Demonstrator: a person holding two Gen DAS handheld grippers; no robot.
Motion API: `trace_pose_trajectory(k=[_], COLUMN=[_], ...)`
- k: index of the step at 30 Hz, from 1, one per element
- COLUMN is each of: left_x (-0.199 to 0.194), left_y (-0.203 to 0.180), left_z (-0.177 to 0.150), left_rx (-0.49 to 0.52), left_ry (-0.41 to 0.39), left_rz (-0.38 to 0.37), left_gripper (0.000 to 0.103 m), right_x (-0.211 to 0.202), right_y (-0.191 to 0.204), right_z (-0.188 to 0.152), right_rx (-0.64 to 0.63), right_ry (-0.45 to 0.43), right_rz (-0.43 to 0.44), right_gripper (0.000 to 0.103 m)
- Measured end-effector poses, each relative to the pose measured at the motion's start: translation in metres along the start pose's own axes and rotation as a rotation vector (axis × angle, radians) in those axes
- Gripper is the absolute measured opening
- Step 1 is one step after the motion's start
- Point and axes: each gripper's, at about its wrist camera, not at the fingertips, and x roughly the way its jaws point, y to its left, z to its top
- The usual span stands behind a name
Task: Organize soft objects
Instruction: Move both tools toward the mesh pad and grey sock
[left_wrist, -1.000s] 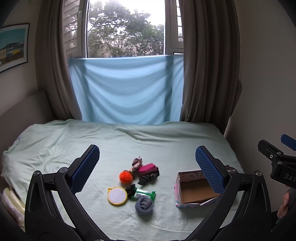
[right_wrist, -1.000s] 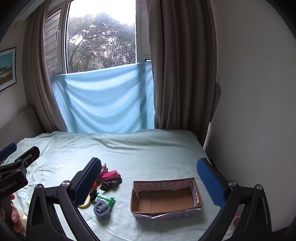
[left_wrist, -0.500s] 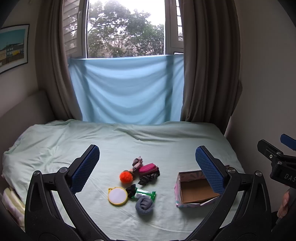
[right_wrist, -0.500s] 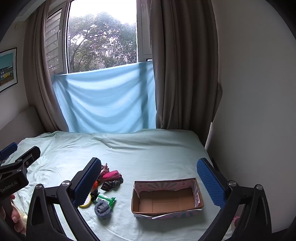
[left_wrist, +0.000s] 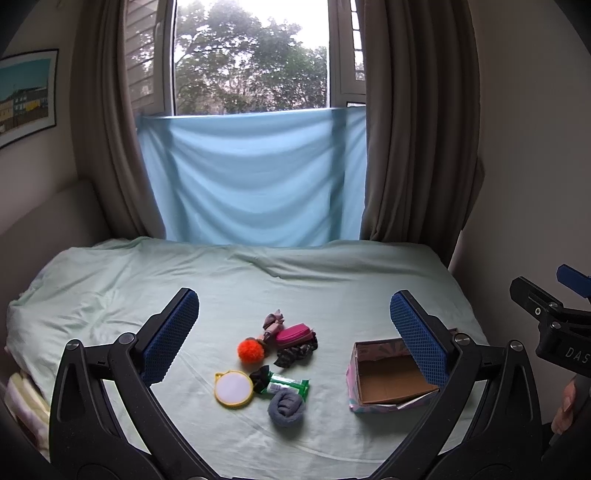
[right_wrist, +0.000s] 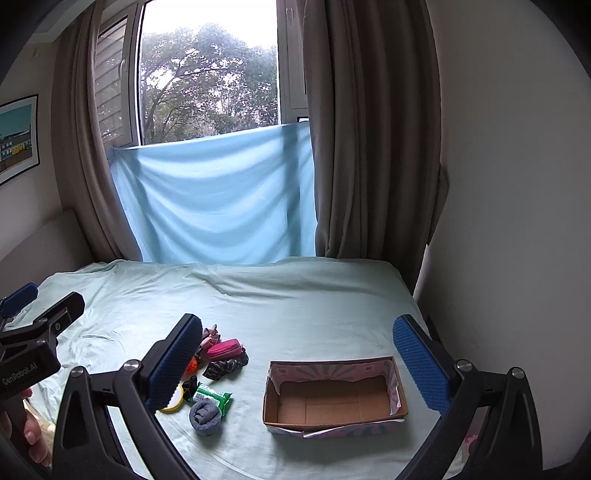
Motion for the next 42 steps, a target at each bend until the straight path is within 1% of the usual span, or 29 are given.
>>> trace_pose_trajectory(k=[4,9,12,14,17,19,21,24,30,33,36,37,39,42], left_x=[0.000,-0.001,0.000,0.005,0.012,0.019,0.029,0.049,0.102,0.141,0.176,0.193,0.215,0.256], left_y=[-0.003,0.013,0.033,0.045,0.070,0.090,0.108,0.132,0.169,0.186,0.194,0.197,0.199,0.201], left_z=[0.002,0.000,-0.013,-0.021,-0.036,-0.046,-0.055,-0.069,-0.105,-0.128,-0.149,-0.159,-0.173,-0.203], left_rx=[-0.012,-0.058,-0.079,-0.087,-0.096,-0.106,-0.106,-0.087,0.004,0.041,0.068,0.079,0.100,0.146], left_ry=[-0.001,0.014,0.037,0.056,0.097,0.112,0.130,0.183,0.274,0.319,0.353,0.366,0.380,0.399], left_rz=[0.005,0.067,0.126,0.152,0.172,0.170,0.161,0.115,0.020,-0.041,-0.087,-0.108,-0.133,-0.174], left_gripper=[0.103,0.103,0.103,0.103,0.103,0.103,0.103,0.103,0.103,0.103,0.103,0.103,0.103,0.103], right_x=[0.002,0.012,0.023,0.029,0.041,0.047,0.055,0.068,0.103,0.128,0.152,0.163,0.184,0.216], right_y=[-0.005,-0.008,-0.004,0.001,0.015,0.024,0.040,0.064,0.108,0.131,0.149,0.154,0.164,0.177], right_z=[0.002,0.007,0.003,-0.002,-0.011,-0.018,-0.027,-0.041,-0.075,-0.097,-0.117,-0.126,-0.141,-0.169], right_rx=[-0.004,-0.027,-0.050,-0.058,-0.048,-0.035,-0.026,-0.005,0.070,0.096,0.121,0.133,0.149,0.170], right_ry=[0.005,0.023,0.042,0.043,0.070,0.087,0.113,0.156,0.247,0.284,0.315,0.330,0.352,0.381], right_rz=[0.013,0.048,0.092,0.117,0.138,0.147,0.160,0.149,0.111,0.075,0.046,0.039,0.023,0.006], right_gripper=[0.103,0.103,0.103,0.103,0.103,0.103,0.103,0.103,0.103,0.103,0.103,0.103,0.103,0.103])
